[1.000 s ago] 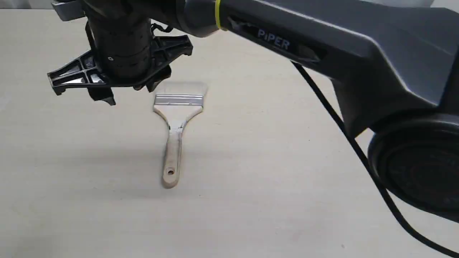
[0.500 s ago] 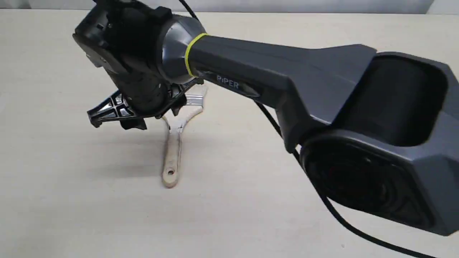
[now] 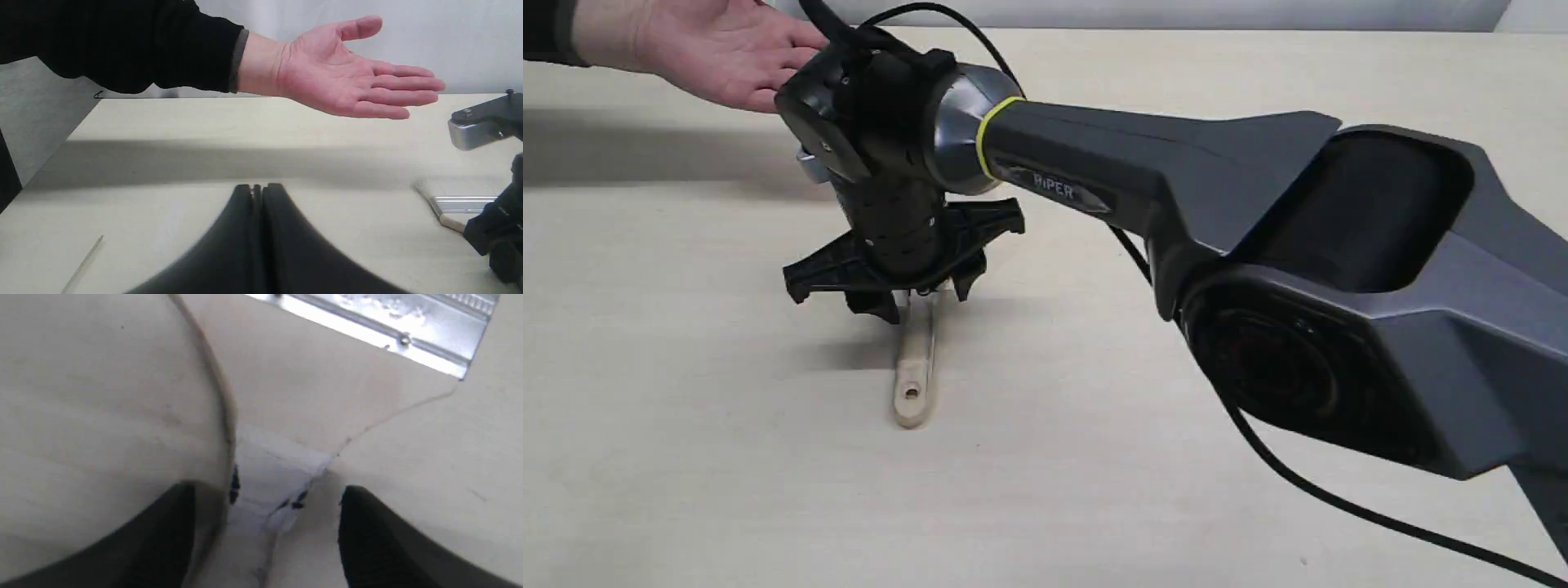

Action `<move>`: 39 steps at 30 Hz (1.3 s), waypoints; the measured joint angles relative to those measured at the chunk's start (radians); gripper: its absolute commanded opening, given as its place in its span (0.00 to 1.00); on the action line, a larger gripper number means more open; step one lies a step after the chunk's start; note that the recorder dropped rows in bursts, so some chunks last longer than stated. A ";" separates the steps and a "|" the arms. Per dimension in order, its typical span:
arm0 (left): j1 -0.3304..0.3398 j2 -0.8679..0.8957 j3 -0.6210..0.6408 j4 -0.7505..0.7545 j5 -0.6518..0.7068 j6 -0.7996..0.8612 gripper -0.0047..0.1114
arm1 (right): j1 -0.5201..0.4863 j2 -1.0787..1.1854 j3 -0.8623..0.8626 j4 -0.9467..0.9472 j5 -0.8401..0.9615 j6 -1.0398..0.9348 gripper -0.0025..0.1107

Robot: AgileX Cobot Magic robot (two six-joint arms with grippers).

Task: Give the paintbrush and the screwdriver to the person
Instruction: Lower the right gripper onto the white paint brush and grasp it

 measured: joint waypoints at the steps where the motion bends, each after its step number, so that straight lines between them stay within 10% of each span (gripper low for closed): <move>1: 0.000 0.000 0.000 0.000 0.000 0.000 0.04 | 0.000 0.002 0.004 0.004 0.000 0.000 0.51; 20: 0.000 0.000 0.000 0.000 0.000 0.000 0.04 | -0.004 0.021 -0.003 0.034 -0.004 -0.059 0.29; 26: 0.000 0.000 0.000 0.000 0.000 0.000 0.04 | -0.004 0.021 -0.003 0.032 -0.006 -0.133 0.07; 39: 0.000 0.000 0.000 0.000 0.000 0.000 0.04 | 0.017 0.007 -0.001 -0.065 -0.006 -0.175 0.06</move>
